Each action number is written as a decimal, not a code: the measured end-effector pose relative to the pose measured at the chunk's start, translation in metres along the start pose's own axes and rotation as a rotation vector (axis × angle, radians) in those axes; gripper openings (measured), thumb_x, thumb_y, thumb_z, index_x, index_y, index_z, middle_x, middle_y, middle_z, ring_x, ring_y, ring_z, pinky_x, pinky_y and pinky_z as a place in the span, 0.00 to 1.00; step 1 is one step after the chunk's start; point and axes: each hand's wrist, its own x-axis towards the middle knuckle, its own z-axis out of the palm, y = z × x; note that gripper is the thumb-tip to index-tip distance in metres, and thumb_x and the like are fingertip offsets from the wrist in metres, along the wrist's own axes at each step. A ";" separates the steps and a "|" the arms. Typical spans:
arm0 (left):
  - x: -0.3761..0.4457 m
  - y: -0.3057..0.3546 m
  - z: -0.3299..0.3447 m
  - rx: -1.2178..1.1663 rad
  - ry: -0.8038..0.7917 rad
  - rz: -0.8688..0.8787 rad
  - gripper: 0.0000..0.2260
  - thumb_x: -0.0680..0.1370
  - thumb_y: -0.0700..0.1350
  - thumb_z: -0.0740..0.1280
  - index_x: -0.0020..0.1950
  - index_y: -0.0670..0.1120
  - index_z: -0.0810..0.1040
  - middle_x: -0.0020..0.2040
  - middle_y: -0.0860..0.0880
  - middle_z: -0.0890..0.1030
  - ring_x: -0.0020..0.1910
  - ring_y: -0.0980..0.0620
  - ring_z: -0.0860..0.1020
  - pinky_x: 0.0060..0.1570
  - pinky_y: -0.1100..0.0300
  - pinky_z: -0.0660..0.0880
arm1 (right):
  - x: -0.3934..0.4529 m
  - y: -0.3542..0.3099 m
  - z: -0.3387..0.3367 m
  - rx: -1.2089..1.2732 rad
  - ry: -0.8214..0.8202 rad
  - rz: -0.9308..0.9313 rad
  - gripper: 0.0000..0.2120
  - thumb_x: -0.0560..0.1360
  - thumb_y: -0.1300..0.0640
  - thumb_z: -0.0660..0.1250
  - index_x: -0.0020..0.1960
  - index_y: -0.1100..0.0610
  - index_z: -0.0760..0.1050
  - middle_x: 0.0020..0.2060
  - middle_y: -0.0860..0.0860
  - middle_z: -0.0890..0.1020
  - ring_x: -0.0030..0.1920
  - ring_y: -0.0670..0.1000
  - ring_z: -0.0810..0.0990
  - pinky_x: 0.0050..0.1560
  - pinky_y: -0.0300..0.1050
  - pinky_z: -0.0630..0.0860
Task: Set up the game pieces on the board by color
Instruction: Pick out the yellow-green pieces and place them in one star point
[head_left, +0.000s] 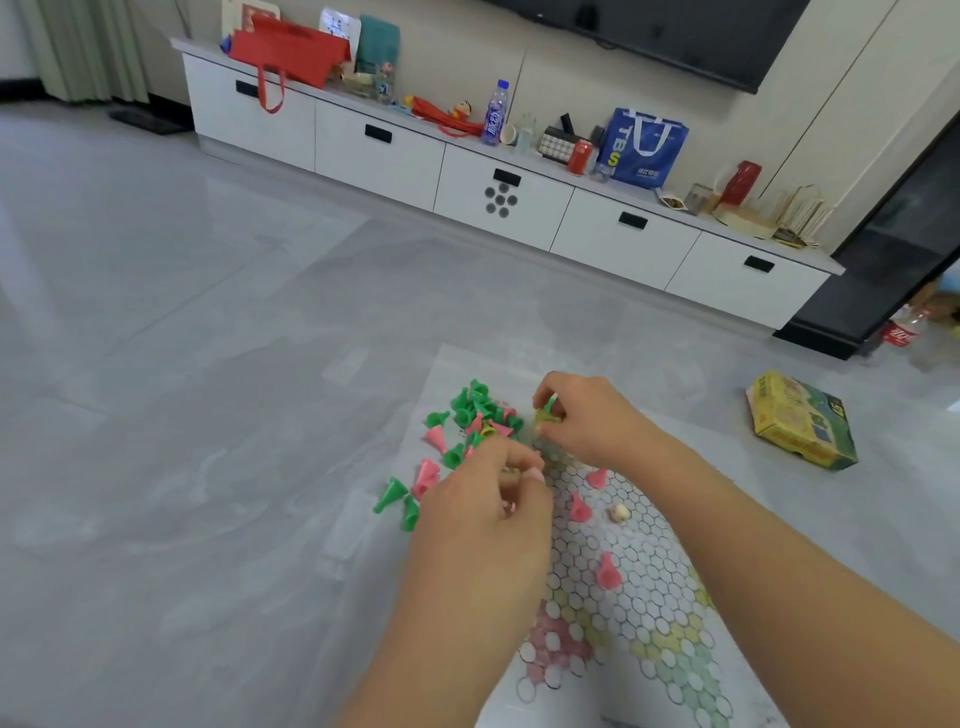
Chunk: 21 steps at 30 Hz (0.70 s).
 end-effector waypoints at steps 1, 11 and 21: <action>0.000 0.001 0.000 -0.045 0.006 -0.014 0.07 0.78 0.46 0.58 0.46 0.56 0.74 0.43 0.56 0.79 0.39 0.60 0.76 0.37 0.67 0.71 | -0.008 -0.001 -0.008 0.094 0.018 0.006 0.08 0.74 0.58 0.65 0.54 0.55 0.73 0.48 0.52 0.78 0.45 0.50 0.76 0.41 0.39 0.72; 0.000 -0.002 0.025 -1.019 -0.205 -0.462 0.16 0.80 0.45 0.55 0.47 0.35 0.77 0.44 0.38 0.82 0.43 0.44 0.82 0.47 0.52 0.80 | -0.135 -0.044 -0.031 0.570 0.077 -0.168 0.07 0.72 0.61 0.69 0.45 0.49 0.77 0.40 0.43 0.82 0.41 0.41 0.79 0.39 0.32 0.75; -0.015 -0.006 0.051 -0.807 -0.304 -0.426 0.15 0.80 0.43 0.55 0.53 0.36 0.77 0.47 0.34 0.82 0.35 0.48 0.79 0.27 0.62 0.76 | -0.163 -0.017 -0.022 0.670 0.347 -0.105 0.10 0.71 0.64 0.69 0.40 0.48 0.80 0.37 0.42 0.83 0.39 0.43 0.81 0.42 0.34 0.77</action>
